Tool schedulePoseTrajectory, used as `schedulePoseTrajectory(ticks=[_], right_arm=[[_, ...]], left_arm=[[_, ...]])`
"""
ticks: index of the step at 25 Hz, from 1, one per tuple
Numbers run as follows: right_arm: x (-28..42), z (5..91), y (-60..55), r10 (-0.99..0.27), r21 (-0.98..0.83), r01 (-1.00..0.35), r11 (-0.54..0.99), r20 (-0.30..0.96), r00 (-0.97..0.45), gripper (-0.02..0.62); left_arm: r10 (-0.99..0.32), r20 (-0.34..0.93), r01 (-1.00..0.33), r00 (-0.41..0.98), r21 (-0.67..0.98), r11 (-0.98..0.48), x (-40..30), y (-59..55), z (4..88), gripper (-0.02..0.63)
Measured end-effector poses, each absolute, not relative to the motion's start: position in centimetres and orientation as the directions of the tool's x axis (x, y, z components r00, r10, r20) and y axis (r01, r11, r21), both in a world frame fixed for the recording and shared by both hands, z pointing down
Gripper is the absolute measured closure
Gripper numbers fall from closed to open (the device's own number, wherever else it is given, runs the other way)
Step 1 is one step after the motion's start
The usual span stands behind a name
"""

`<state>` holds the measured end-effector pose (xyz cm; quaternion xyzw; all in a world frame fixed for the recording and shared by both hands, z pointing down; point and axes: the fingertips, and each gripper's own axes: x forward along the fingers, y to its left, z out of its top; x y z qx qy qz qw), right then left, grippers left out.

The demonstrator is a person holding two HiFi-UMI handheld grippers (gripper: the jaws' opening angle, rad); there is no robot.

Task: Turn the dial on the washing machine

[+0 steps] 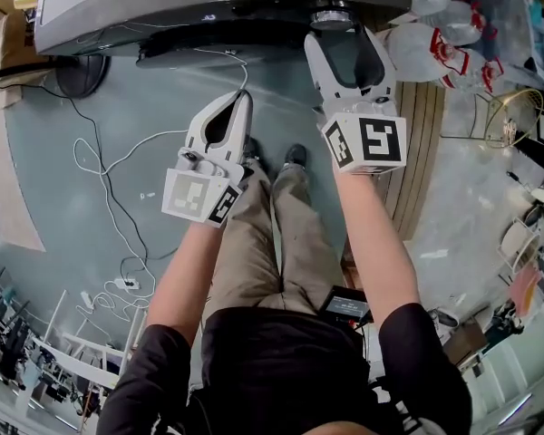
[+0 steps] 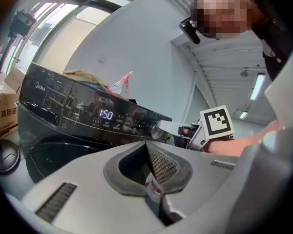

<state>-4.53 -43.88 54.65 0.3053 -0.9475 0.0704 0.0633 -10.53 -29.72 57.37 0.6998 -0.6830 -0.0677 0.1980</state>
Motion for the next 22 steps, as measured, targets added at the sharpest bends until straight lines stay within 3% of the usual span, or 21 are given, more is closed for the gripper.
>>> schedulePoseTrajectory(ticks=[22], right_arm=[[-5.4, 57.1, -45.9, -0.617, -0.240, -0.660, 0.712, 0.235, -0.751, 0.314]], left_arm=[[-0.975, 0.212, -0.918, 0.062, 0.397, 0.028, -10.5, -27.9, 58.8, 0.612]])
